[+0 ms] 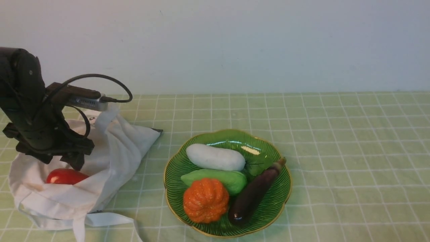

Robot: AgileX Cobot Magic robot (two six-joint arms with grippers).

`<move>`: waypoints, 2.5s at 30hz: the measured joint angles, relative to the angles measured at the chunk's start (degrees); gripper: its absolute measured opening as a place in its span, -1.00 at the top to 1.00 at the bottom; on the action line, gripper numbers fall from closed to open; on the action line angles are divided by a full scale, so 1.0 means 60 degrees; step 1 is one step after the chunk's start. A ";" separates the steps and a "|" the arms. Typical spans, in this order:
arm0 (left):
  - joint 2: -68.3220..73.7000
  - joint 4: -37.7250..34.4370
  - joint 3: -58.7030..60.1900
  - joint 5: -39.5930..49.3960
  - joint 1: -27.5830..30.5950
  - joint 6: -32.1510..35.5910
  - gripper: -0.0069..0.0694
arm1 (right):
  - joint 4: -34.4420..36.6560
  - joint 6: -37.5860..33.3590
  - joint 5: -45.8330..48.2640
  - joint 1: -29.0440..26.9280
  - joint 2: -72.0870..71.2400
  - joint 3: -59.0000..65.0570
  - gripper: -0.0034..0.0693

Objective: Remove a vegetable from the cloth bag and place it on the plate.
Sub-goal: Grab a bell pepper from the bag with your left arm

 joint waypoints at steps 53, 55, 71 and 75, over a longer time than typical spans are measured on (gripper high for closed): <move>-0.0515 -0.0101 -0.0762 0.2402 0.0000 0.0979 -0.22 | 0.0000 0.0000 0.0000 0.0000 0.0000 0.0000 0.95; -0.0456 0.0118 -0.0762 0.2331 0.0000 0.0855 -0.59 | 0.0000 0.0000 0.0000 0.0000 0.0000 0.0000 0.95; 0.0802 0.0228 -0.0762 0.2109 -0.0061 0.0741 -0.94 | 0.0000 0.0000 0.0000 0.0000 0.0000 0.0000 0.95; 0.1014 0.0236 -0.0762 0.2119 -0.0061 0.0743 -0.94 | 0.0000 0.0000 0.0000 0.0000 0.0000 0.0000 0.95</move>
